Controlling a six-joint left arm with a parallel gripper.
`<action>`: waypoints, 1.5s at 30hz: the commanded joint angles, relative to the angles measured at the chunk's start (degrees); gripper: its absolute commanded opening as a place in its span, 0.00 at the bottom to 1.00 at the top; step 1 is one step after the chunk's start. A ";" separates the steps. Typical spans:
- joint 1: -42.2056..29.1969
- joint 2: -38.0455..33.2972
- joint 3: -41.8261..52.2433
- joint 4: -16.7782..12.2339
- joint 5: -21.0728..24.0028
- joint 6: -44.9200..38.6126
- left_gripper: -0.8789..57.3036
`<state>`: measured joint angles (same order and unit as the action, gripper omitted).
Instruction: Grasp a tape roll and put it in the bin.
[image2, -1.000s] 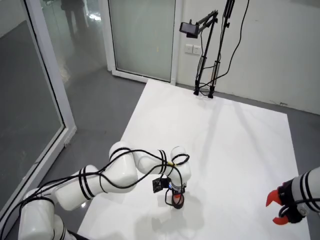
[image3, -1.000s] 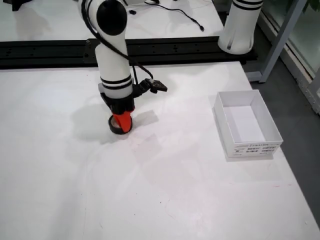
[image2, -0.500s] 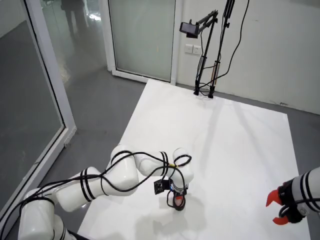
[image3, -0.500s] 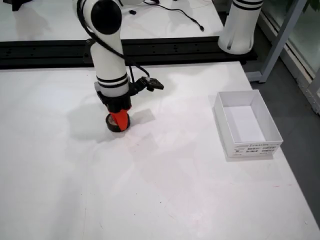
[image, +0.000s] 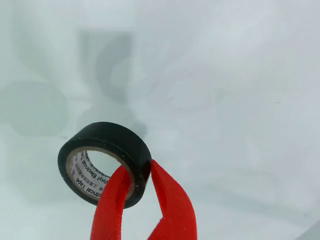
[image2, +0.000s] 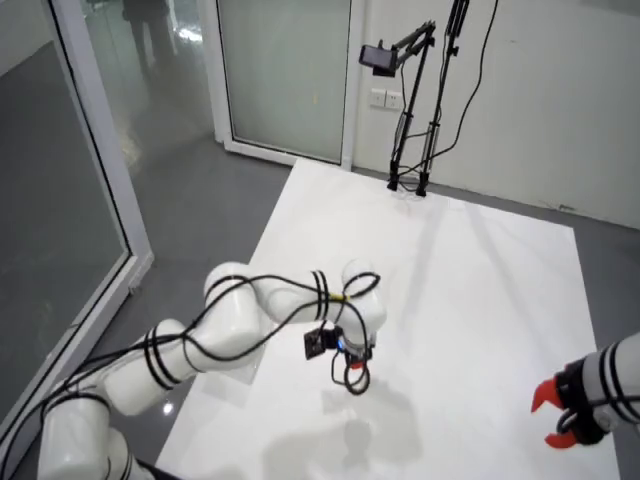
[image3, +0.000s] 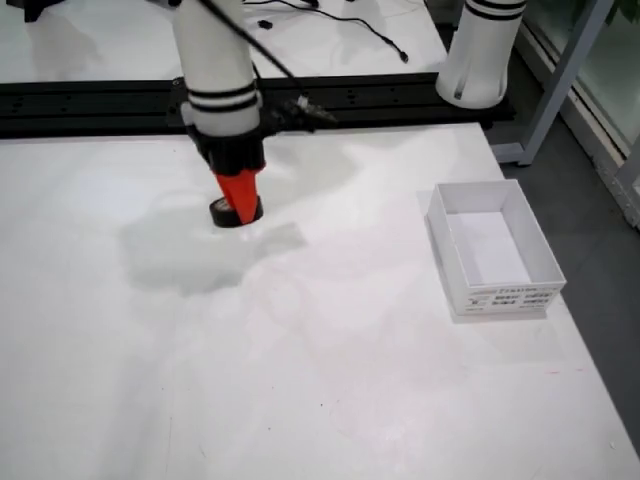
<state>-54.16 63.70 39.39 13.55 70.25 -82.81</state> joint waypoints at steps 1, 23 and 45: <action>7.31 -21.69 20.55 -0.63 2.61 0.54 0.00; 27.18 -40.85 46.13 -1.07 2.61 -0.51 0.00; 35.70 -28.28 46.30 -0.10 -4.33 -1.92 0.00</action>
<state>-25.24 29.60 82.42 12.73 72.19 -83.92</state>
